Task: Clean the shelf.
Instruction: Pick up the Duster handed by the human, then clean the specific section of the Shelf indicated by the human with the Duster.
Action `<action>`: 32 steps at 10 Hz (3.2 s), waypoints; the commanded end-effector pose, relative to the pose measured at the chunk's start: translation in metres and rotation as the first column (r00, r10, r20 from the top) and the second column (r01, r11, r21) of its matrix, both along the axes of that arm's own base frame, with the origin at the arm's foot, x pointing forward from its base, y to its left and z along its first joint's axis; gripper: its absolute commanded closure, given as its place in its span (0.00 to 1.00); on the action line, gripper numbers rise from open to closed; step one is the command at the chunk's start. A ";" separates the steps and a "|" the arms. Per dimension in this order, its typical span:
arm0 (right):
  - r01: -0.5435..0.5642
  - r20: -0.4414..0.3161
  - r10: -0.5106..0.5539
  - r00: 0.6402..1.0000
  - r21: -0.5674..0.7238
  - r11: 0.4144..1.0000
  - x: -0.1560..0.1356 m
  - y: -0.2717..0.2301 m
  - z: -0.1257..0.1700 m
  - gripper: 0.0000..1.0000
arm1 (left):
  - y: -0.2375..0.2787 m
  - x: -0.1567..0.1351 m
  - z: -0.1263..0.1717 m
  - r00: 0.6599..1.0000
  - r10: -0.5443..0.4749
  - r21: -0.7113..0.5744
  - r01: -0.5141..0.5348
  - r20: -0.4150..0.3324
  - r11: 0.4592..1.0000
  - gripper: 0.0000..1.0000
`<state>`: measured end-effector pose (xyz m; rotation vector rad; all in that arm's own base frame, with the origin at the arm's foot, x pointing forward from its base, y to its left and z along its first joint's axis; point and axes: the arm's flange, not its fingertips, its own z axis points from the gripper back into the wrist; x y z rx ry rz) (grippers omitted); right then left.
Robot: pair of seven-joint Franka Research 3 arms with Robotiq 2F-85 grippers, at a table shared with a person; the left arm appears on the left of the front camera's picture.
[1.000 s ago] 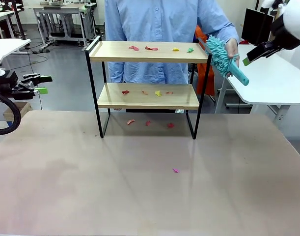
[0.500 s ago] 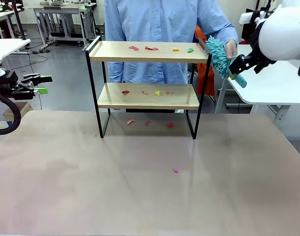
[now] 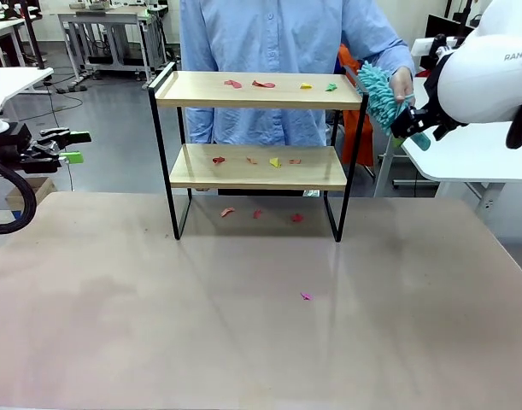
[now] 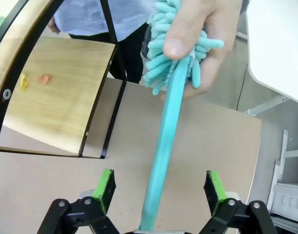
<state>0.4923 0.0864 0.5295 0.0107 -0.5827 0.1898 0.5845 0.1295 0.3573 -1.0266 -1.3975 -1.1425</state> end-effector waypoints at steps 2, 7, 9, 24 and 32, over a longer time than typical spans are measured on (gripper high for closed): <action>0.054 0.040 -0.056 0.998 0.050 0.997 0.003 0.004 -0.002 1.00 | 0.000 0.000 0.001 1.000 0.001 0.002 -0.001 0.006 1.000 0.00; 0.083 0.047 -0.086 0.995 0.065 0.994 0.007 0.007 -0.002 1.00 | 0.000 0.000 0.001 1.000 0.001 0.002 -0.001 0.006 1.000 0.00; 0.092 0.050 -0.095 0.994 0.065 0.994 0.005 0.009 0.002 1.00 | 0.000 0.000 0.001 1.000 0.001 0.002 -0.001 0.006 1.000 0.00; 0.002 -0.030 -0.002 1.000 0.011 1.000 -0.022 -0.013 0.008 0.88 | 0.000 0.000 0.001 1.000 0.001 0.002 -0.001 0.006 1.000 0.00; -0.597 -0.515 0.430 0.741 -0.213 0.774 -0.173 -0.137 0.066 0.88 | 0.000 0.000 0.001 1.000 0.001 0.002 -0.001 0.006 1.000 0.00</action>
